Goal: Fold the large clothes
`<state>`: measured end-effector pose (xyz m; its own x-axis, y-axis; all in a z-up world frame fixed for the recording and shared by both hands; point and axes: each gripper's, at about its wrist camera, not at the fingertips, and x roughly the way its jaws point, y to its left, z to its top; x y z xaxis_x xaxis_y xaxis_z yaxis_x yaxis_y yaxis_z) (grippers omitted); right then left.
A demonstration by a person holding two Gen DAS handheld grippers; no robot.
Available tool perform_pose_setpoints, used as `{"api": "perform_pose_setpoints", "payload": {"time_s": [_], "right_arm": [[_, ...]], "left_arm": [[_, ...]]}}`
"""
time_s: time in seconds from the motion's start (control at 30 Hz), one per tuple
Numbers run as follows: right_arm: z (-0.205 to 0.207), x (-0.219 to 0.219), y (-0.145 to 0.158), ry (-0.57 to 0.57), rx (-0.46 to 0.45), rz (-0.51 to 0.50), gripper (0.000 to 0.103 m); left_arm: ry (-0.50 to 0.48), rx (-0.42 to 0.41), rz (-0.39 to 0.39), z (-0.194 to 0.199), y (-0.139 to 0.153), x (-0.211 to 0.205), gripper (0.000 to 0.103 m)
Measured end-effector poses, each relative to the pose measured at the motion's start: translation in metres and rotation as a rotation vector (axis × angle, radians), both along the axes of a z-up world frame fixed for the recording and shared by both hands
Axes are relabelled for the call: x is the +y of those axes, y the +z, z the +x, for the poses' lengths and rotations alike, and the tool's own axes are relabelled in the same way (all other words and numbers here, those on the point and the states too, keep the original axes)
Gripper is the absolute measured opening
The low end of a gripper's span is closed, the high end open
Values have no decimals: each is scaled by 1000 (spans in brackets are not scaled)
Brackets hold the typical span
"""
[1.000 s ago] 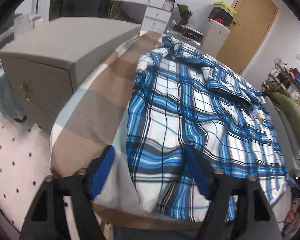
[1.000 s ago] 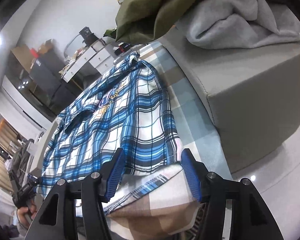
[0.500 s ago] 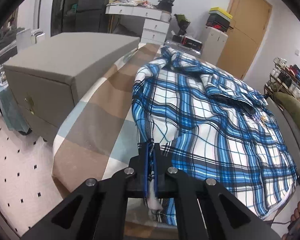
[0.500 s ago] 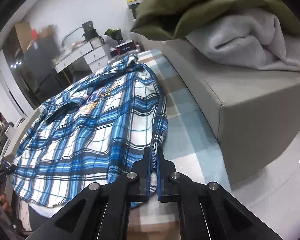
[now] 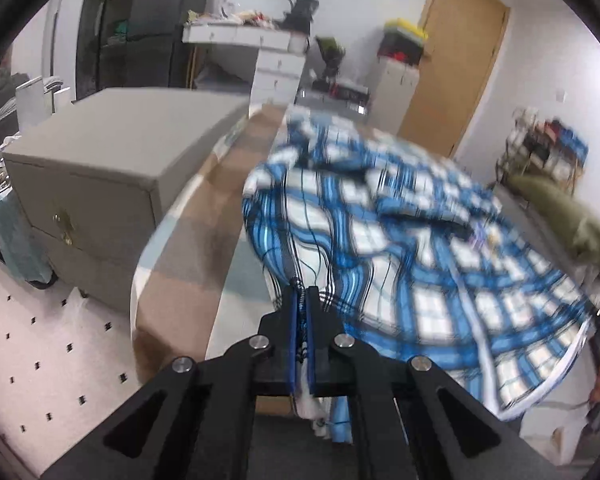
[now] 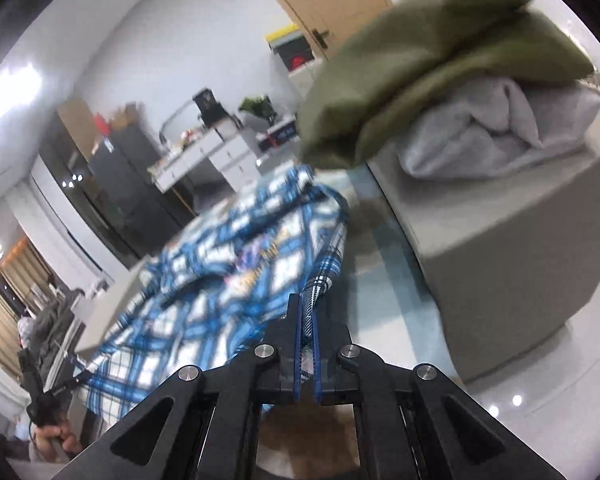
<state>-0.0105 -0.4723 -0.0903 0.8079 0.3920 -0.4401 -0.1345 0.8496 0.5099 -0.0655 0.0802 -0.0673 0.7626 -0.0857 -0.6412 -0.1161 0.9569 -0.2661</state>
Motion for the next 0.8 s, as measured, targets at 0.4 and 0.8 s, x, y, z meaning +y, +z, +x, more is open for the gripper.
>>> {"api": "perform_pose_setpoints", "payload": {"time_s": [0.4,0.8], "right_arm": [[42,66,45,41,-73,-184,4],[24,27,-40,135,218,-59,54]], "left_arm": [[-25,-110,-47,48,35,-7,0],[-37,104,-85,17,-18,10,56]]}}
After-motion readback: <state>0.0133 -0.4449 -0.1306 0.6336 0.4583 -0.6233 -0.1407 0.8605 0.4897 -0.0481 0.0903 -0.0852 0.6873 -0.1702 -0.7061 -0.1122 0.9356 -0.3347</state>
